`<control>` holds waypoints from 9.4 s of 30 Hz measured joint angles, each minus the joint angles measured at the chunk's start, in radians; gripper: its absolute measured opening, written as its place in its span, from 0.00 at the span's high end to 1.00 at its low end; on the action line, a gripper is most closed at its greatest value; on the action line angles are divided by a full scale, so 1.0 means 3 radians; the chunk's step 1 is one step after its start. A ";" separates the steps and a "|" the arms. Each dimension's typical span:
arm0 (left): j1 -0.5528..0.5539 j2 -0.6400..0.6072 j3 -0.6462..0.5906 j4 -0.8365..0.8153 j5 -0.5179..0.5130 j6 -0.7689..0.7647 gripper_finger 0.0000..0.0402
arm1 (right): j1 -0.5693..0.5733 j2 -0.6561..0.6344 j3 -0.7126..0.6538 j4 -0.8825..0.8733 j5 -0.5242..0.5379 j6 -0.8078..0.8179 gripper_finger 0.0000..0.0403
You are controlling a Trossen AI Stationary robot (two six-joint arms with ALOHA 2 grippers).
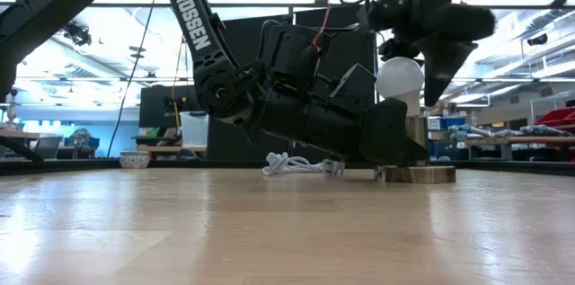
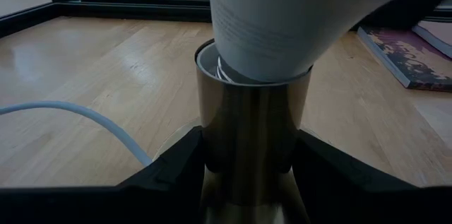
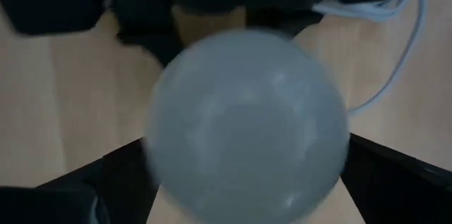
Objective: Screw lightbulb
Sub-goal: Insert the white lightbulb into the lamp socket
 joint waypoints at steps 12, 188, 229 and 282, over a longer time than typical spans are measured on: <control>0.0000 0.0000 0.0000 0.0002 0.0000 0.0000 0.52 | 0.0129 0.0381 0.0402 -0.0197 0.0131 -0.0048 0.09; -0.0279 -0.0001 0.0005 0.0094 -0.1043 -0.0049 0.52 | 0.0008 -0.0080 0.0165 -0.0184 -0.0029 0.0568 0.19; -0.0123 -0.0009 0.0004 0.0037 0.0036 0.0187 0.52 | -0.0127 0.0215 0.0205 0.0074 -0.0535 -0.0453 0.17; -0.0090 0.0000 0.0004 0.0046 -0.0207 -0.0173 0.52 | 0.0008 0.0157 0.0256 -0.0140 -0.0269 -0.0053 0.32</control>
